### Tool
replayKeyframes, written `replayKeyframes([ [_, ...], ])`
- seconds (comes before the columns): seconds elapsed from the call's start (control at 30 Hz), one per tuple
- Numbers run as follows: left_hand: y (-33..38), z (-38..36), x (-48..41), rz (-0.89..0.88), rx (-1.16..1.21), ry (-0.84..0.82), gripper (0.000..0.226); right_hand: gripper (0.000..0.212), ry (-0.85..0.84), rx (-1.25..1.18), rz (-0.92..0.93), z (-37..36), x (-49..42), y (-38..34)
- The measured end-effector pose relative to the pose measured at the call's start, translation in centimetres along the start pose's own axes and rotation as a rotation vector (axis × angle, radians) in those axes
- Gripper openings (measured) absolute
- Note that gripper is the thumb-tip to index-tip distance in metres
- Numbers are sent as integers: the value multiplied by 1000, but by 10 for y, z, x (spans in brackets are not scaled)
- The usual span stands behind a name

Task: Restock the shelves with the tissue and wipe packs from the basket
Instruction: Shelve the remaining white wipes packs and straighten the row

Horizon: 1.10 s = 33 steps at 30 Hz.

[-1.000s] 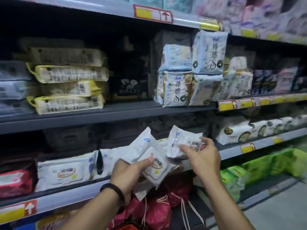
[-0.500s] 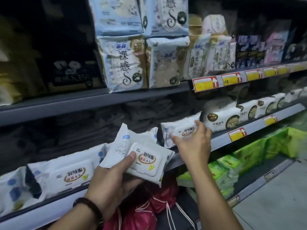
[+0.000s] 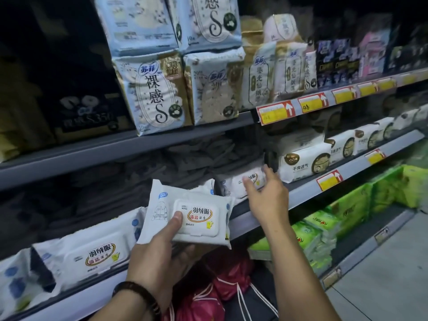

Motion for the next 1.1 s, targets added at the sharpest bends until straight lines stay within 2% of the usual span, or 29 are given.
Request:
replayKeyframes([
  [0.07, -2, -3, -1, -4, 19, -1, 26, 49, 25, -82, -2, 26, -2, -4],
  [0.1, -5, -5, -1, -6, 41, -3, 28, 42, -15, -128, -18, 36, -2, -6],
  [0.17, -12, -16, -2, -4, 97, -26, 30, 43, -206, -257, -90, 48, 0, -10],
  [0.27, -21, -40, -2, 13, 140, -76, 33, 39, -586, -366, -207, 51, 18, -9],
  [0.33, -28, -57, -2, 47, 129, -129, 33, 35, -661, -418, -183, 54, 26, -7],
  [0.47, -36, -87, 3, 131, 59, -274, 32, 36, -509, -537, -180, 67, 20, 8],
  [0.53, -35, -97, 3, 93, -72, -324, 29, 44, -420, -592, -174, 74, 13, 17],
  [0.6, -24, -99, -9, -132, -428, -316, 22, 55, -298, -589, -133, 84, 3, 24],
  [0.67, -10, -108, -16, -415, -788, -284, 21, 55, -176, -527, -54, 93, -4, 25],
  [0.77, 3, -124, -22, -700, -1009, -241, 37, 51, -81, -548, 23, 93, -7, 16],
  [0.87, 1, -145, -31, -925, -1309, -216, 52, 64, -26, -592, -6, 72, -13, 21],
  [0.97, -11, -161, -48, -1053, -1660, -144, 72, 68, -45, -401, -43, 45, -11, 29],
  [1.03, -15, -165, -61, -1075, -1785, -74, 79, 61, -77, -215, 5, 29, -6, 29],
  [1.1, -16, -170, -66, -1123, -1846, -57, 75, 60, -90, -70, 22, 18, -2, 30],
])
Point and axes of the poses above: each hand's wrist, its own x-axis away from the middle knuckle, its own z-axis out of the back of the hand, y = z × x, the point moved 8 cm from there along -x, towards the middle knuckle, and after that the axes turned 7 degrees about x, right-handed, at the moved point
